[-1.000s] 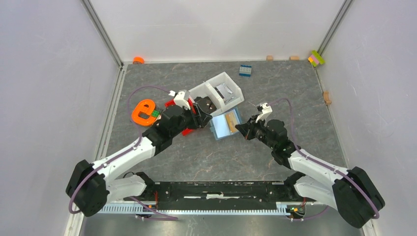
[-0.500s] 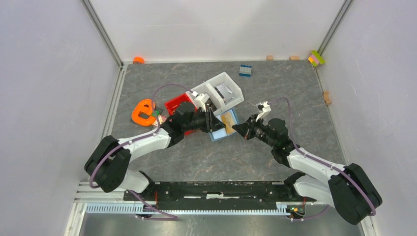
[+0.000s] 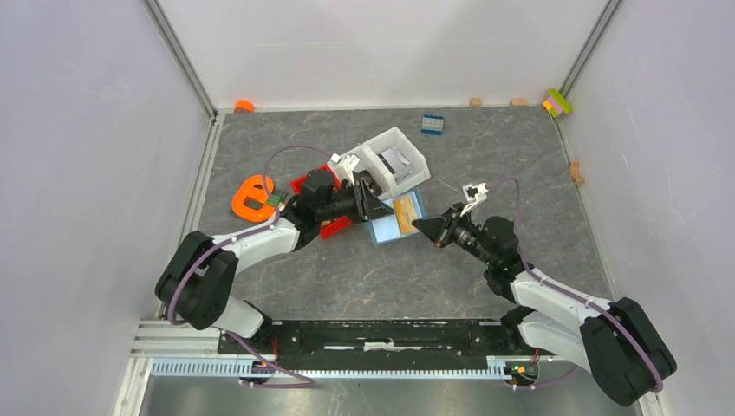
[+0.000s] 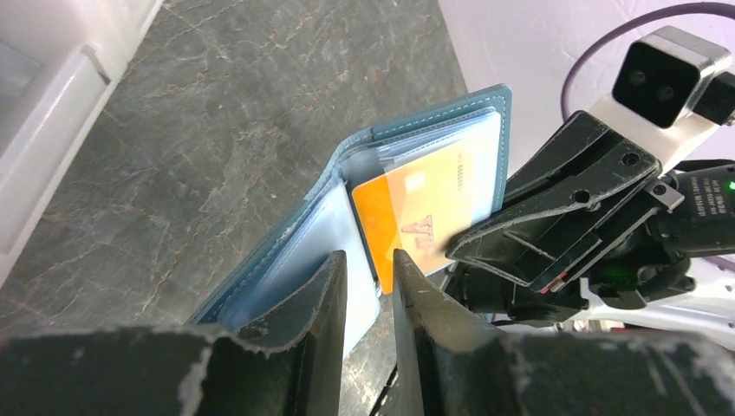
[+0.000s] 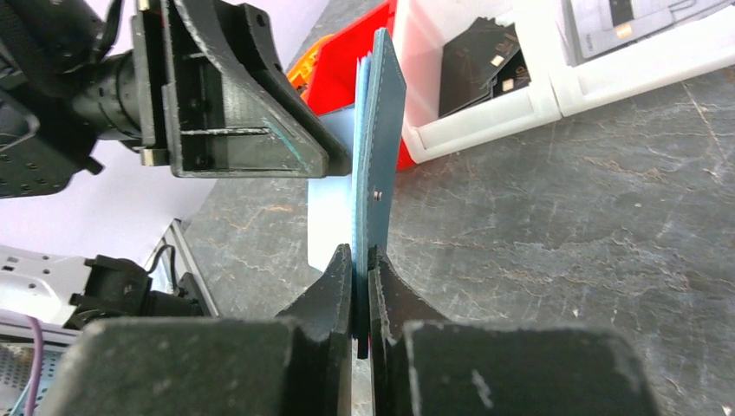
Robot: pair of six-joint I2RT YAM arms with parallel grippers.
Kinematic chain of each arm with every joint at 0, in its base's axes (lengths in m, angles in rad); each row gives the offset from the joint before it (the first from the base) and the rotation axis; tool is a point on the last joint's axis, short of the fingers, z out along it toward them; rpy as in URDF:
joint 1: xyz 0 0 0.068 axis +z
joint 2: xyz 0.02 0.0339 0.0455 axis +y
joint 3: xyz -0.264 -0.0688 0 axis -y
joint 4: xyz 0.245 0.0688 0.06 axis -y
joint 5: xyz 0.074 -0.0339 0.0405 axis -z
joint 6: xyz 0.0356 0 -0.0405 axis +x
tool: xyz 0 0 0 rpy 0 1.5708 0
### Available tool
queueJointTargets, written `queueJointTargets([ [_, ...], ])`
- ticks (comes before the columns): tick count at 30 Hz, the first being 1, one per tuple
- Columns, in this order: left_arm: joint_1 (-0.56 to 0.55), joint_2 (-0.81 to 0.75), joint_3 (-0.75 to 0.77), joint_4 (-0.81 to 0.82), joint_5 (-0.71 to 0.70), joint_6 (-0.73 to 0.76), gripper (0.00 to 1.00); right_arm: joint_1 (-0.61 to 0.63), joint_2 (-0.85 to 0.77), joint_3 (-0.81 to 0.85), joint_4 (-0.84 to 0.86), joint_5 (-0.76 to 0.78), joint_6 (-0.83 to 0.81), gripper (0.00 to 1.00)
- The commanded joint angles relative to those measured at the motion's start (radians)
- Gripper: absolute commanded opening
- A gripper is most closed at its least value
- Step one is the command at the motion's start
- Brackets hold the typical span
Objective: Take the credit cards out of the card holder
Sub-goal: Remove the credit card from the card holder.
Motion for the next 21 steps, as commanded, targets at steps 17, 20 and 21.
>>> queueJointTargets([
  [17,0.002,0.017,-0.019,0.148,0.116,-0.079,0.47,-0.023,0.039,-0.066,0.377,-0.141,0.180,0.00],
  [20,0.001,0.024,-0.026,0.191,0.137,-0.100,0.47,-0.033,0.071,-0.077,0.450,-0.170,0.225,0.00],
  [21,0.001,0.027,-0.029,0.208,0.145,-0.109,0.47,-0.035,0.085,-0.083,0.484,-0.180,0.243,0.00],
])
